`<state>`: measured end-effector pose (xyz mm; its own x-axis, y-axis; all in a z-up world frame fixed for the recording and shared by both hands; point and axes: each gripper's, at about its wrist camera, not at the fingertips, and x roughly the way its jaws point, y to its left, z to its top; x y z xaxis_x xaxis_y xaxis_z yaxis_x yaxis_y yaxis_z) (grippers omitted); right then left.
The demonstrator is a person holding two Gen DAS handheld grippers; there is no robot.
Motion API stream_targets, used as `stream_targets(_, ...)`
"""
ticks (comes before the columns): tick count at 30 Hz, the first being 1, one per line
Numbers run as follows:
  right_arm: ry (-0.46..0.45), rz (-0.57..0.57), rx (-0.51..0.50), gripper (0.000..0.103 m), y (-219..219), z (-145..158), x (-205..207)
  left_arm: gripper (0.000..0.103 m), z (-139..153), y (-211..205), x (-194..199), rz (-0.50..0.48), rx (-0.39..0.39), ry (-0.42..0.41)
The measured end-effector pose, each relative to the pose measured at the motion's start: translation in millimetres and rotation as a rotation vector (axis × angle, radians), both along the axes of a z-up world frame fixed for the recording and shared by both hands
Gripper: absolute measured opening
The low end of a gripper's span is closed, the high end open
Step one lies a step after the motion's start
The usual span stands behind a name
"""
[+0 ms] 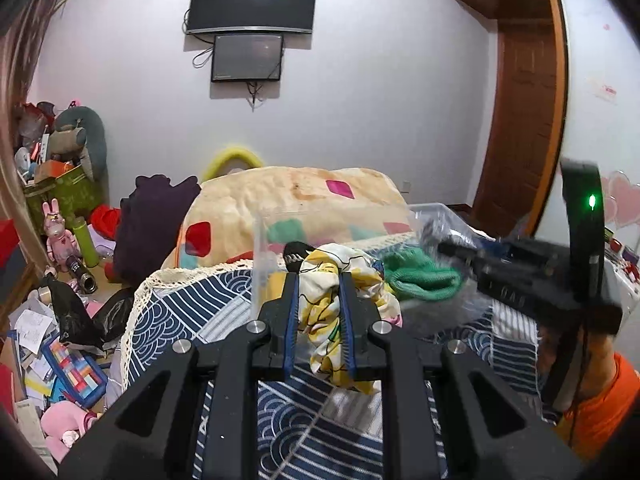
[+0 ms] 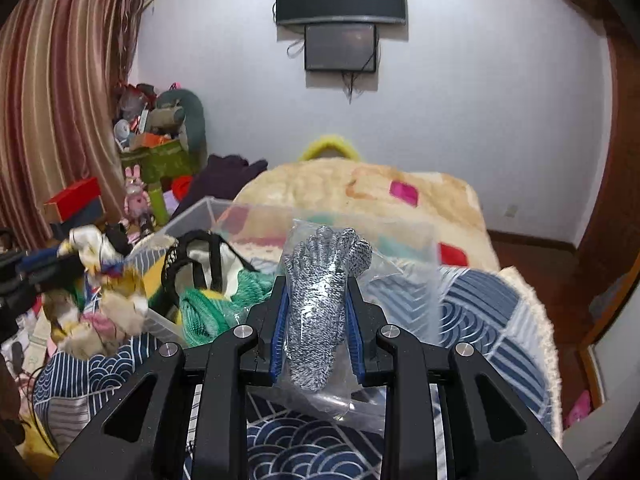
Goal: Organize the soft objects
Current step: 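Drop the scrunchie into the box with the left tool while the right tool drops the silver glove in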
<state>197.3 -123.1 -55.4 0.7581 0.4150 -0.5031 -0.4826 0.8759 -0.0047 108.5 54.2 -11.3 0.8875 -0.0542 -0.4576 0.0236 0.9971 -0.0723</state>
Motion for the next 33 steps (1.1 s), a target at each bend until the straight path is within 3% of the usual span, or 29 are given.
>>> stream_targets(6,-0.007,0.002,-0.057,0.033,1,-4,-8,0.018,-4,2,20,0.048,0.030,0.010)
stream_targets(10,-0.010,0.010,-0.023,0.052,-12,5,-20,0.018,-7,7,34,0.076,0.012,0.023)
stream_targets(16,-0.040,0.047,0.002,0.053,-29,15,-51,0.018,-9,14,50,0.108,-0.030,0.043)
stream_targets(20,-0.021,0.098,-0.016,0.053,-28,6,-73,0.018,-13,14,61,0.111,-0.041,0.062)
stream_targets(25,0.050,0.148,-0.086,0.052,-11,-28,-86,0.018,-29,-4,71,0.085,0.057,0.104)
stream_targets(28,0.104,0.156,-0.111,0.050,-4,-47,-85,0.018,-36,-13,67,0.075,0.110,0.101)
stream_targets(33,0.180,0.170,-0.098,0.023,-4,-67,-81,0.025,-39,-7,64,0.065,0.082,0.121)
